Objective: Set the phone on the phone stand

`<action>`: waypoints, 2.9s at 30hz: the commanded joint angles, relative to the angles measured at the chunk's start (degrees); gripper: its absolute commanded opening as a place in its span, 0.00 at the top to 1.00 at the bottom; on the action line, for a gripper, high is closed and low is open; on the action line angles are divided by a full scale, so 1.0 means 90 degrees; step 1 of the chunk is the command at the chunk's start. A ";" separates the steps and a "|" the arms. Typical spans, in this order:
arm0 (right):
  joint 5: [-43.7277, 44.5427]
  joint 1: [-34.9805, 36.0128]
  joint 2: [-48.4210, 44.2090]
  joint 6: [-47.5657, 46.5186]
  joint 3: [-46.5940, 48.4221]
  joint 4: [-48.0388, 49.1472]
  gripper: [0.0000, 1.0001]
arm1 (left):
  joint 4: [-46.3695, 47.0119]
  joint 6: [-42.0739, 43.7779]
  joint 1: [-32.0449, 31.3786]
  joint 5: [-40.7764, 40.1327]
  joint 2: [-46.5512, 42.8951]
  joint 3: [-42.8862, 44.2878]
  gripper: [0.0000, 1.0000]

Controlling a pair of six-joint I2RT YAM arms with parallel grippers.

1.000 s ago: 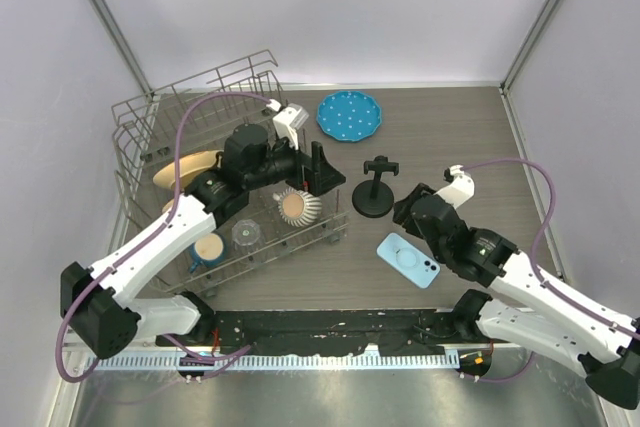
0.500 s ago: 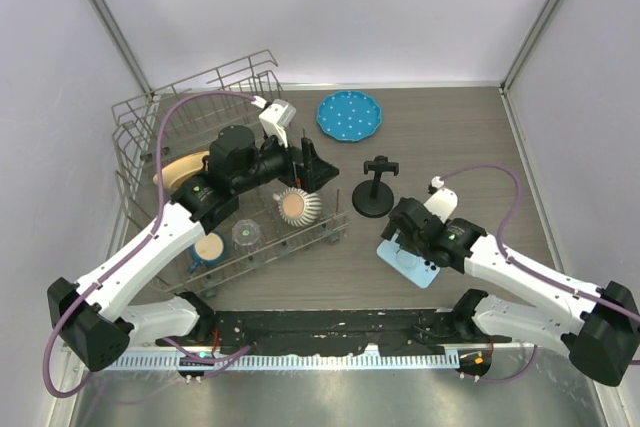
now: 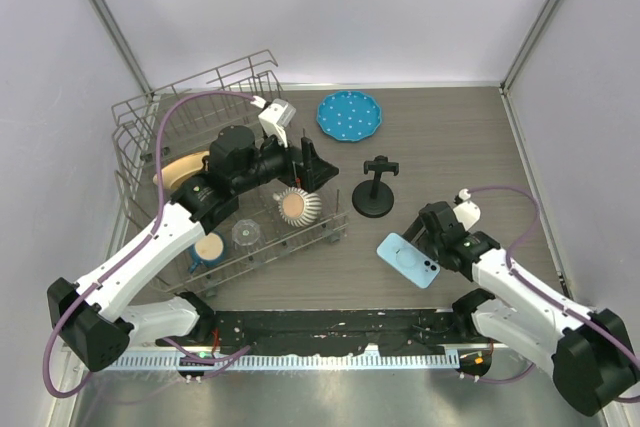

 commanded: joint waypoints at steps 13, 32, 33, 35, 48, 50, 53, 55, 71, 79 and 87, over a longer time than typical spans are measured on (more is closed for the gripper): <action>-0.1813 0.0546 -0.0735 0.0582 -0.0640 0.0555 0.19 | 0.0188 0.0099 -0.0024 0.0000 -0.0097 0.0067 0.02; -0.0046 0.3252 0.2896 0.0465 0.1636 -0.0343 0.14 | 0.0120 0.0158 -0.0024 -0.0087 -0.0077 0.0077 0.02; -0.0007 0.3359 0.2993 0.0494 0.1801 -0.0489 0.14 | 0.0130 0.0158 -0.0024 -0.0068 -0.0087 0.0077 0.03; 0.0091 0.3399 0.3237 0.0563 0.1910 -0.0617 0.14 | 0.0130 0.0158 -0.0024 -0.0068 -0.0097 0.0077 0.02; -0.0503 0.3682 0.4390 0.0437 0.2144 -0.0599 0.14 | 0.0130 0.0158 -0.0024 -0.0068 -0.0107 0.0087 0.02; -0.0582 0.3682 0.4527 0.0242 0.2164 -0.0492 0.15 | 0.0120 0.0158 -0.0024 -0.0068 -0.0106 0.0087 0.02; -0.0670 0.3682 0.4849 -0.0041 0.2203 -0.0423 0.28 | 0.0111 0.0177 -0.0024 -0.0116 -0.0126 0.0087 0.02; -0.0864 0.3682 0.5190 -0.0198 0.2193 -0.0345 0.39 | 0.0101 0.0196 -0.0024 -0.0146 -0.0116 0.0077 0.02; -0.0007 0.3877 0.3994 -0.0248 0.2067 0.0152 0.99 | 0.0071 0.0187 -0.0024 -0.0146 -0.0038 0.0097 0.02; 0.0257 0.3741 0.2273 0.0269 0.1520 0.0749 0.99 | 0.0071 0.0177 -0.0024 -0.0137 -0.0028 0.0097 0.02; 0.0218 0.3292 0.0194 0.0601 0.0475 0.1832 0.99 | 0.0062 0.0167 -0.0024 -0.0078 0.0001 0.0106 0.02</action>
